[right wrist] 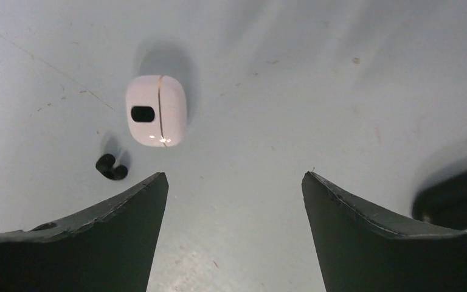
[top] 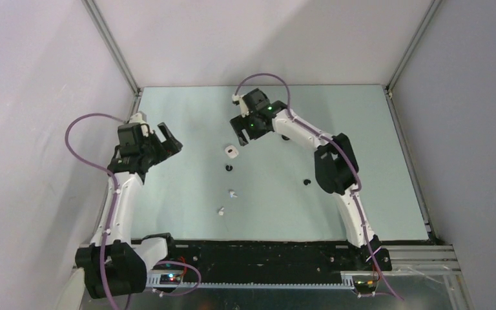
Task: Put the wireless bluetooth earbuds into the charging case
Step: Pick up the charging case at the center of the board.
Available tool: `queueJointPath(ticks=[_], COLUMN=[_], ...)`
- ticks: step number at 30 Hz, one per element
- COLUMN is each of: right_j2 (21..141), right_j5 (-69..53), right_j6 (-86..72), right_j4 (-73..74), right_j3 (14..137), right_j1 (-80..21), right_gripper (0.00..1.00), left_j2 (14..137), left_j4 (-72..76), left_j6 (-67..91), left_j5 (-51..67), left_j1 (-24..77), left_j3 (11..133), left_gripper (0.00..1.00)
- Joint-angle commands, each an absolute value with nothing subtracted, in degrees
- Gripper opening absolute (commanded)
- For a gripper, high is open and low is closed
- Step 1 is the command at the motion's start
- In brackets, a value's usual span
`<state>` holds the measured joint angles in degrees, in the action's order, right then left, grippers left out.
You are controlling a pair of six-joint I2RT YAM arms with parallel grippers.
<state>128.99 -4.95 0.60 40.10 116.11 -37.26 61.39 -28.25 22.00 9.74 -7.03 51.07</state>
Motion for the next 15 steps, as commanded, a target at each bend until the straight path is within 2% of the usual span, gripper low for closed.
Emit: queueJointPath(ticks=[1,15], right_j2=[132.6,138.7], right_j5=[-1.5,-5.7], right_j6=[-2.7,-2.0], right_j4=[39.4,39.4], right_j3=[122.4,126.8], right_j1=[-39.7,-41.9], right_gripper=[0.85,0.80], left_j2=[61.2,65.8], left_j4=[-26.6,-25.7], left_j6=[25.5,29.0], left_j5=[9.0,11.1], left_j1=[-10.6,-11.2], left_j3=[50.4,53.0], left_gripper=[0.96,0.94])
